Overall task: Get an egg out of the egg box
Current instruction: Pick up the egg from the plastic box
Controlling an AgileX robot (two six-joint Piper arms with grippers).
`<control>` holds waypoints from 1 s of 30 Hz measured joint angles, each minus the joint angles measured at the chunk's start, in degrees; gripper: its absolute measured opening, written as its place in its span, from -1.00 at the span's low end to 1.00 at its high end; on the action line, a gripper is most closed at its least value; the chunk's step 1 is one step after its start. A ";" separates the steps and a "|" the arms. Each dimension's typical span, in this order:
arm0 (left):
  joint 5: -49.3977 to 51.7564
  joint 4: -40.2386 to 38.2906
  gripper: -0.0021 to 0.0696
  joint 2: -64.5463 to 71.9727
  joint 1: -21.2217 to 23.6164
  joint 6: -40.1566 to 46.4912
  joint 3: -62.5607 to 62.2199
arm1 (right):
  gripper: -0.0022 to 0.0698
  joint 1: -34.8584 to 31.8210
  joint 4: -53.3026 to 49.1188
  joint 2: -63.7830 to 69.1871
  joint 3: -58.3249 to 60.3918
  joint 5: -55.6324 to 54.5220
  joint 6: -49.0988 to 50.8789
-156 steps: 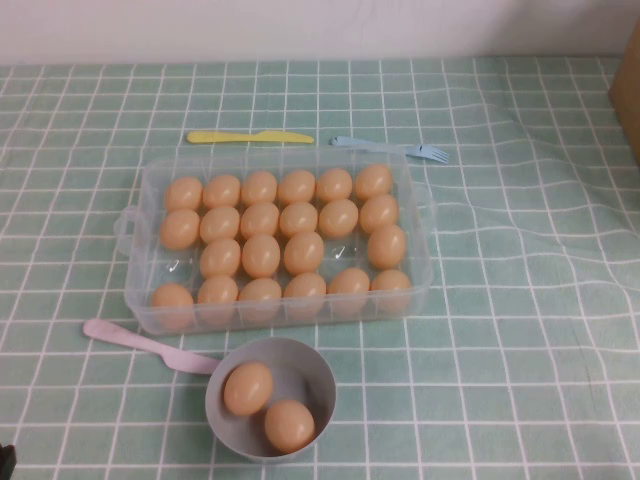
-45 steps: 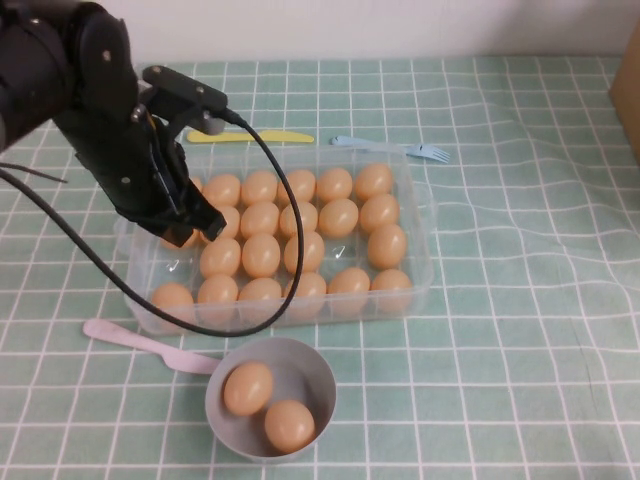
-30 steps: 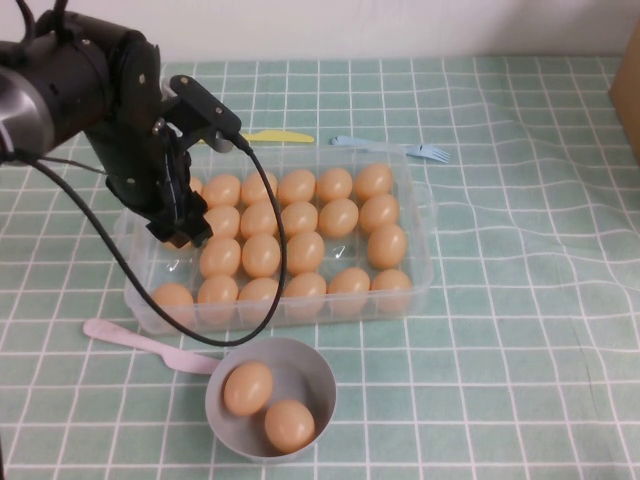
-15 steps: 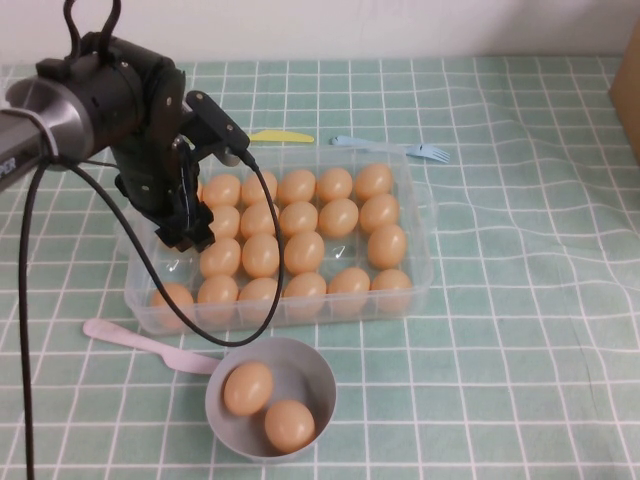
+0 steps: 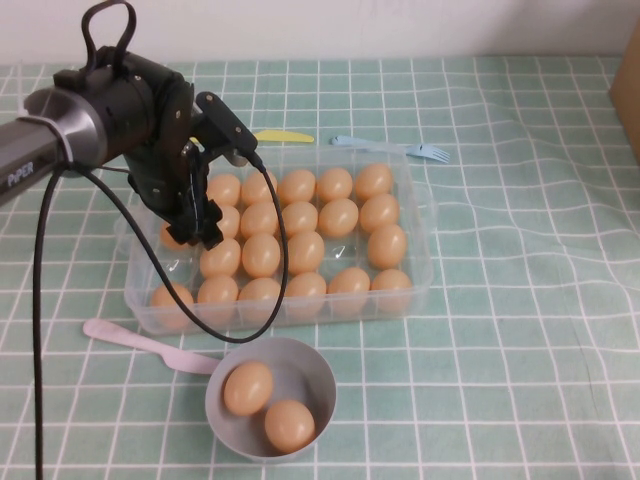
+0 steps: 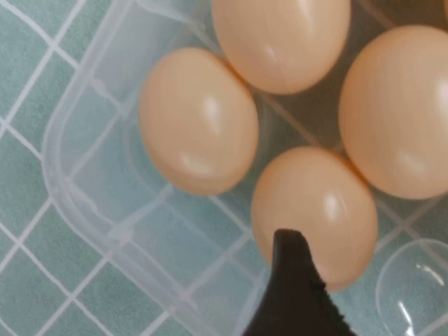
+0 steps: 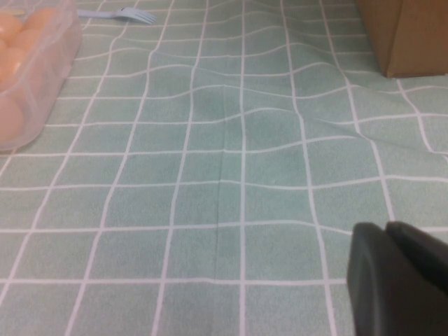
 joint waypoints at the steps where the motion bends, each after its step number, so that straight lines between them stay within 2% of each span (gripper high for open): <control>1: -0.11 0.13 0.20 0.00 0.00 0.00 0.00 | -0.99 0.00 0.00 0.00 0.00 0.00 0.00; 30: -1.39 5.00 0.20 1.79 0.00 -5.07 0.00 | -0.99 0.00 0.00 0.00 0.00 0.00 0.00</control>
